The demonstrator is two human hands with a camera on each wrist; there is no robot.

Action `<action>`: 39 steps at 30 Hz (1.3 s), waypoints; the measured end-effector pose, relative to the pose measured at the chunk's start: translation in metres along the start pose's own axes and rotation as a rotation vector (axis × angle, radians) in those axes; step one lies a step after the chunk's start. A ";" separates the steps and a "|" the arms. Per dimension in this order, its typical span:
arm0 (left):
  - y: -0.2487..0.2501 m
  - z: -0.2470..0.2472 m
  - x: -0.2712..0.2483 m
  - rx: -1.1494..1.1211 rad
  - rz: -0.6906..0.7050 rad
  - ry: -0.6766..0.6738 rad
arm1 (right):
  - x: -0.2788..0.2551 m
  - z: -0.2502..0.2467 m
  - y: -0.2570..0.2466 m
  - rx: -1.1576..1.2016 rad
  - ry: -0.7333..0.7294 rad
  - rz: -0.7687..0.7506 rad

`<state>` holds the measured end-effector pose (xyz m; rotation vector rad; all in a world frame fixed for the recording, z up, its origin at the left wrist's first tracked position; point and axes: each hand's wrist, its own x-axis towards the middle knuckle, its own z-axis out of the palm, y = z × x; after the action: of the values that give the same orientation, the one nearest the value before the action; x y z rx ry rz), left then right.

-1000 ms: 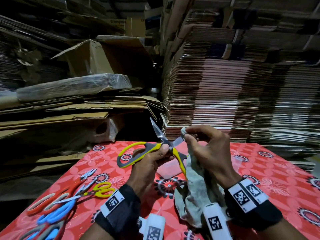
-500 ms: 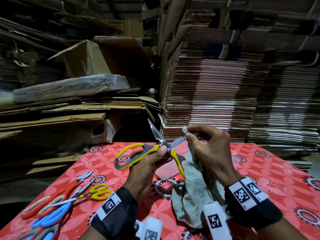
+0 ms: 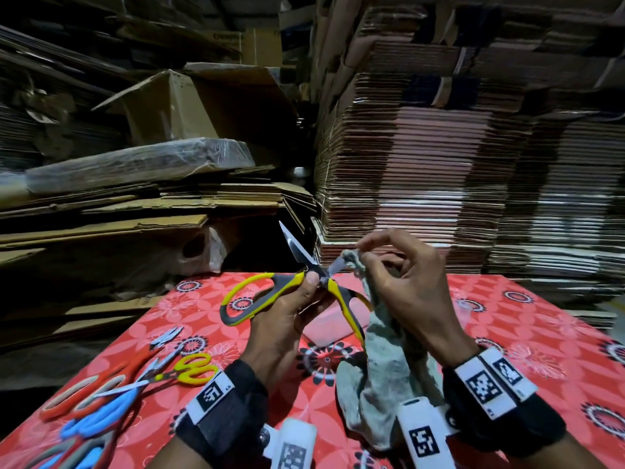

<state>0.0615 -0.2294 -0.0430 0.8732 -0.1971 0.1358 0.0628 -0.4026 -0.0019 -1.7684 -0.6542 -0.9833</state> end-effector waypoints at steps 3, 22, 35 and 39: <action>-0.001 0.000 0.001 -0.013 -0.015 -0.001 | -0.007 0.012 0.000 -0.119 0.028 -0.100; -0.002 -0.007 0.000 0.084 0.009 -0.058 | -0.014 0.021 0.005 -0.294 -0.018 -0.156; -0.003 -0.011 0.002 0.099 0.048 -0.048 | -0.014 0.024 0.006 -0.261 -0.042 -0.143; -0.005 -0.011 0.003 0.092 0.025 -0.027 | -0.014 0.023 0.008 -0.273 -0.092 -0.139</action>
<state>0.0672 -0.2241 -0.0530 0.9646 -0.2286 0.1573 0.0693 -0.3846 -0.0223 -2.0380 -0.7367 -1.1337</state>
